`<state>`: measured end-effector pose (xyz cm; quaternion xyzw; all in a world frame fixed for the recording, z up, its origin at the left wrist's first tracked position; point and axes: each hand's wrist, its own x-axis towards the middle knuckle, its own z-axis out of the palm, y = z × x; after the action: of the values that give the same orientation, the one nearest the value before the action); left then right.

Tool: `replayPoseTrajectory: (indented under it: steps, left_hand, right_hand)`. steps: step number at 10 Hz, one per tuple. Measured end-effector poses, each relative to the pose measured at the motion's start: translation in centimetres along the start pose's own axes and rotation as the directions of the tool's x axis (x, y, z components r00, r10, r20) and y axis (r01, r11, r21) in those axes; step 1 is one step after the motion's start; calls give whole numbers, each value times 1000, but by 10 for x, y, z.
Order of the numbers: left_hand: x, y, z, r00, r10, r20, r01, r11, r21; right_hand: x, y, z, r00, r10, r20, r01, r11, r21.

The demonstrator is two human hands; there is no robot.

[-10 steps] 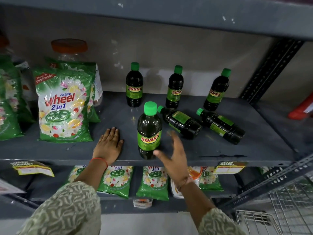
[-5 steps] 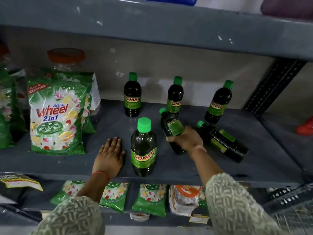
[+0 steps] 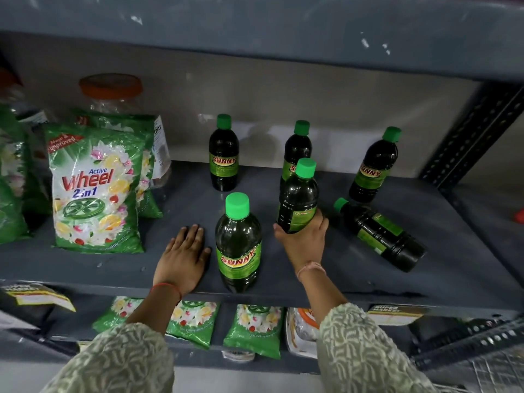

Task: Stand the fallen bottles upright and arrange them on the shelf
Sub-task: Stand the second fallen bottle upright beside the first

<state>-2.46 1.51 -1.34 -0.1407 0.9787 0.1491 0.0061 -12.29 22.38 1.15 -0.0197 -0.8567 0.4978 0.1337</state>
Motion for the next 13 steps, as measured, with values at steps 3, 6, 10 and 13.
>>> replayPoseTrajectory:
  steps: [3, 6, 10, 13]
  left_hand:
    - [0, 0, 0, 1000, 3, 7, -4, 1000, 26]
    - [0, 1, -1, 1000, 3, 9, -4, 1000, 18]
    - [1, 1, -1, 1000, -2, 2, 2, 1000, 13]
    - [0, 3, -1, 1000, -3, -2, 3, 1000, 6]
  right_hand:
    - [-5, 7, -5, 994, -60, 96, 57, 998, 37]
    - [32, 26, -41, 818, 6, 575, -190, 947, 261]
    - [21, 23, -30, 908, 92, 408, -194, 957, 215]
    - [14, 22, -22, 927, 24, 374, -77, 989, 129]
